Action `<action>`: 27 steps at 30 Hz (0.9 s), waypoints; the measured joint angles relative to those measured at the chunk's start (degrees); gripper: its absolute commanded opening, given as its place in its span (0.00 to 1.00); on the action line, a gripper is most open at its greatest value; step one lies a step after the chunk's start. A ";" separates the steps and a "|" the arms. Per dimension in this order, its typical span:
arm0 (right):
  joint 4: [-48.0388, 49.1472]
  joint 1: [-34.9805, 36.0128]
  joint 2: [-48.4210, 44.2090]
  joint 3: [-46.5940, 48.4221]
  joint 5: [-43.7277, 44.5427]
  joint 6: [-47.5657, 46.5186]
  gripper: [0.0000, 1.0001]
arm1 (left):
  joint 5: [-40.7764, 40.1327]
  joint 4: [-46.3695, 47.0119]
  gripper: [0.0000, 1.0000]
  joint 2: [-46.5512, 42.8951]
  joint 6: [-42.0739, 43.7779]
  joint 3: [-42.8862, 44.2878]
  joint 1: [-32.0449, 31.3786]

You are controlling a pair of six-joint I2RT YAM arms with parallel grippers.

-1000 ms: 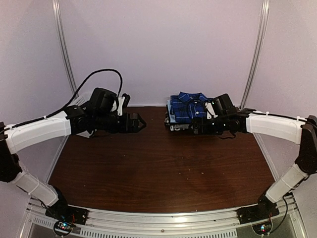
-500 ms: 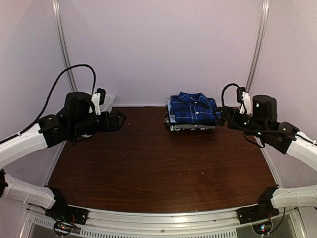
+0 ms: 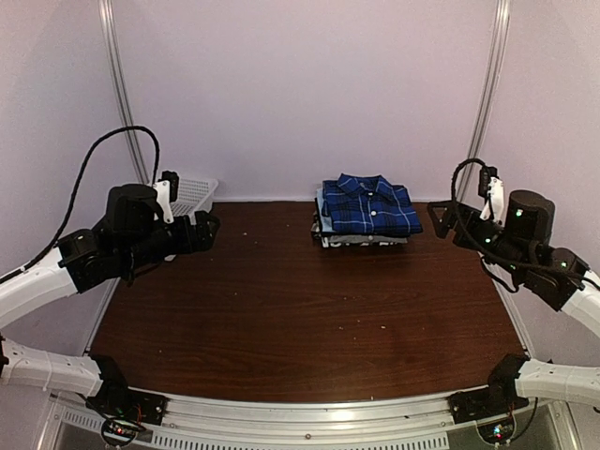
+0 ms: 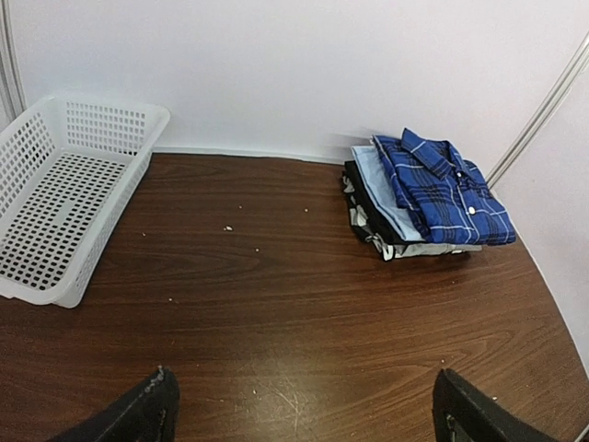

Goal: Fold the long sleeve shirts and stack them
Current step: Reset both arms

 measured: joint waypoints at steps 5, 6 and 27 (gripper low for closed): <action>-0.07 0.00 0.07 -0.55 0.07 0.00 1.00 | -0.68 0.17 0.98 0.00 0.00 -0.31 0.00; -0.09 0.00 0.11 -0.61 0.07 0.00 1.00 | -0.83 0.24 0.98 0.00 0.00 -0.31 -0.02; -0.24 0.00 0.90 -0.74 0.92 0.00 1.00 | -1.62 0.35 0.98 0.02 0.17 -0.31 -0.02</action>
